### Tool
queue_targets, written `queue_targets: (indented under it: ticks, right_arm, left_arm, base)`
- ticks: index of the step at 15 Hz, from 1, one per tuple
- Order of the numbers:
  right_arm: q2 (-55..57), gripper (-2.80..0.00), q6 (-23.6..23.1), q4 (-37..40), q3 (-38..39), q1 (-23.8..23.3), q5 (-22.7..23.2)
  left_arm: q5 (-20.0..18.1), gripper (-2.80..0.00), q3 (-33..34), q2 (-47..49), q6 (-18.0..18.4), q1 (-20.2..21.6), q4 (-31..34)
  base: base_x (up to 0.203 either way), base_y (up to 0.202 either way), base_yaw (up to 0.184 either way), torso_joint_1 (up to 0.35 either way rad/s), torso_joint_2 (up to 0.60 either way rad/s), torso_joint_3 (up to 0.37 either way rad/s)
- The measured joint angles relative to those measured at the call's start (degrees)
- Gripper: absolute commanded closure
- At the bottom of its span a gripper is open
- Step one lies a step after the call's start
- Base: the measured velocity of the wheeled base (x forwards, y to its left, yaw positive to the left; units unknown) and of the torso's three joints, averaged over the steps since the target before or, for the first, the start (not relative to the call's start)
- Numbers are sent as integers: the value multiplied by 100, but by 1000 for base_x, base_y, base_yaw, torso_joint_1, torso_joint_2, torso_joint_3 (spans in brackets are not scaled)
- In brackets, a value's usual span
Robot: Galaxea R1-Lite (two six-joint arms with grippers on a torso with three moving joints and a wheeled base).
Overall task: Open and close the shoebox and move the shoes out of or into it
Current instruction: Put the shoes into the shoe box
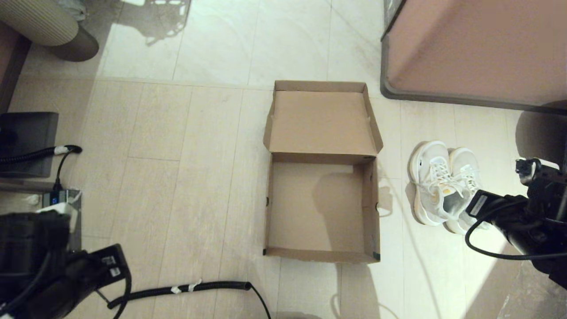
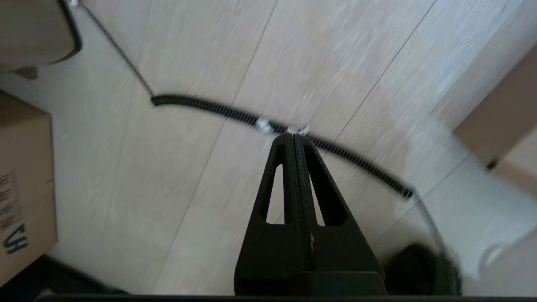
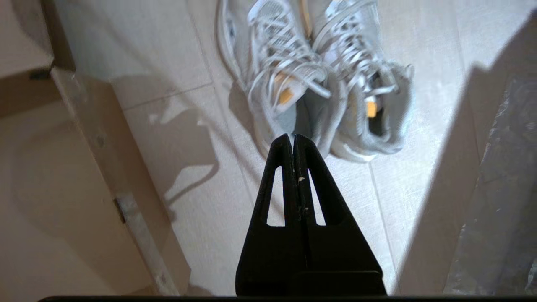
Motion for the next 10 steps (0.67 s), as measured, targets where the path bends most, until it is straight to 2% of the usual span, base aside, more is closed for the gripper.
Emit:
queue_targets:
  ticks: [3, 5, 8, 10]
  right_arm:
    - [-163, 0, 17, 221, -33, -378, 147]
    - [-378, 0, 135, 525, -70, -811, 550]
    - [-861, 0, 626, 1795, -393, -1541, 1128]
    - [-1242, 0, 783, 2759, -505, -1917, 1793]
  left_arm:
    - [-215, 0, 536, -773, 333, 248, 5]
    - [-248, 0, 628, -1000, 354, 307, 6]
    - [-304, 0, 733, -1058, 384, 357, 59]
    - [-391, 0, 960, -1078, 550, 381, 143]
  base:
    - [0, 0, 0, 0, 0, 0]
    - [0, 0, 0, 0, 0, 0]
    - [0, 0, 0, 0, 0, 0]
    - [0, 0, 0, 0, 0, 0]
